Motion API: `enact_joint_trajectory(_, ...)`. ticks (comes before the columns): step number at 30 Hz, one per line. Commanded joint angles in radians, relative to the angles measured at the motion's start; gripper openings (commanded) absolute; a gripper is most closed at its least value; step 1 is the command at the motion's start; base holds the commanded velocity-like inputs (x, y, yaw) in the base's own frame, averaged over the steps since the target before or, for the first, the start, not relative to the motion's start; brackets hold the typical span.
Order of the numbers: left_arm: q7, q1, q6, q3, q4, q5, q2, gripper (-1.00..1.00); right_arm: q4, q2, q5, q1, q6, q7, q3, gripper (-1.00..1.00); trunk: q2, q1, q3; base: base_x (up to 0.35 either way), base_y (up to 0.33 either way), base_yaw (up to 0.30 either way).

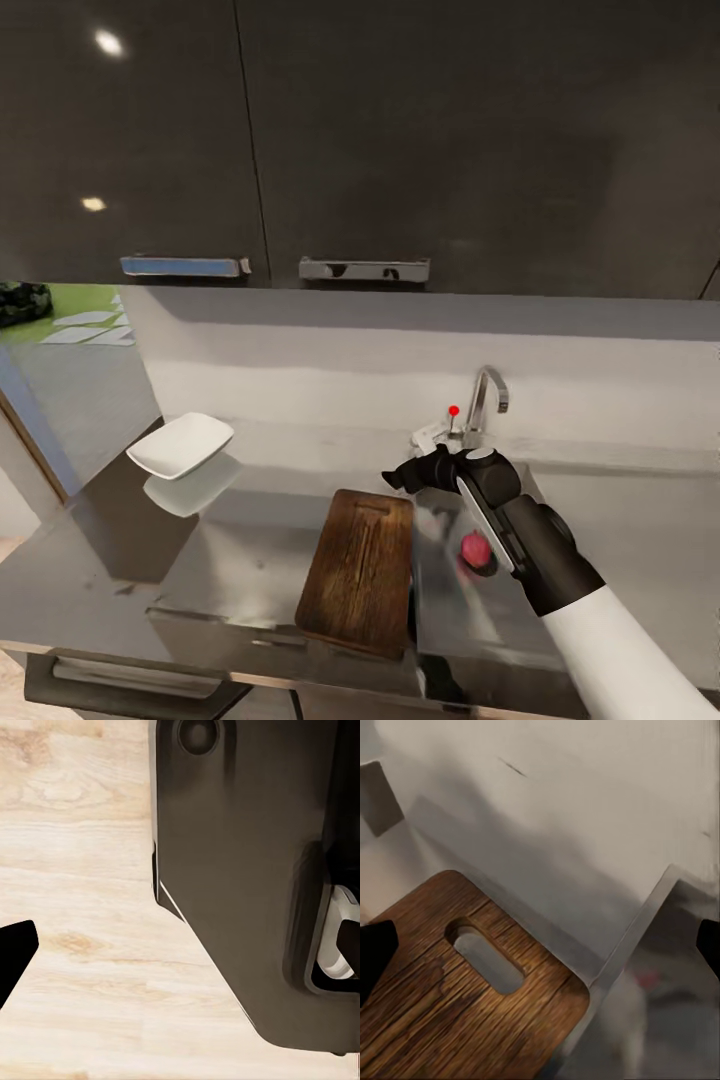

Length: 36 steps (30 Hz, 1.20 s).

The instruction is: In the kitchen, take the Vidalia onion out of the sink, dice it on the chopping board with the paring knife, put the diced onion into the bowl on the countertop, then place both the paring knife and the chopping board into the sink.

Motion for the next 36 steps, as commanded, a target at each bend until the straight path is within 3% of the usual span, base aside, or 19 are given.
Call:
enact_joint_trajectory(1,0.0,-0.001,-0.006,0.0,0.002,0.001,0.0,1.0,0.001,-0.001,0.001,-0.001,0.004,0.002,0.001,1.0,-0.002,0.001,-0.002,0.036,-0.066,0.0)
enact_joint_trajectory(10,0.0,-0.001,-0.006,0.0,0.002,0.001,0.0,1.0,0.022,0.0,0.002,-0.001,0.004,0.002,0.013,1.0,-0.002,0.001,-0.002,0.008,-0.015,0.0)
enact_joint_trajectory(15,0.0,-0.001,-0.006,0.001,0.002,0.001,0.0,1.0,0.035,0.0,0.001,-0.001,0.004,0.002,0.086,1.0,-0.002,0.001,-0.002,0.0,-0.001,0.0)
enact_joint_trajectory(19,0.0,-0.001,-0.006,0.001,0.002,0.001,0.0,1.0,0.047,0.001,0.001,-0.001,0.003,0.002,0.112,1.0,-0.002,0.001,-0.002,0.0,0.0,0.0)
enact_joint_trajectory(36,0.0,-0.001,-0.007,0.001,0.002,0.001,0.0,1.0,0.054,0.0,0.0,-0.001,0.001,0.004,0.121,1.0,-0.002,0.001,-0.002,0.0,0.0,0.0)
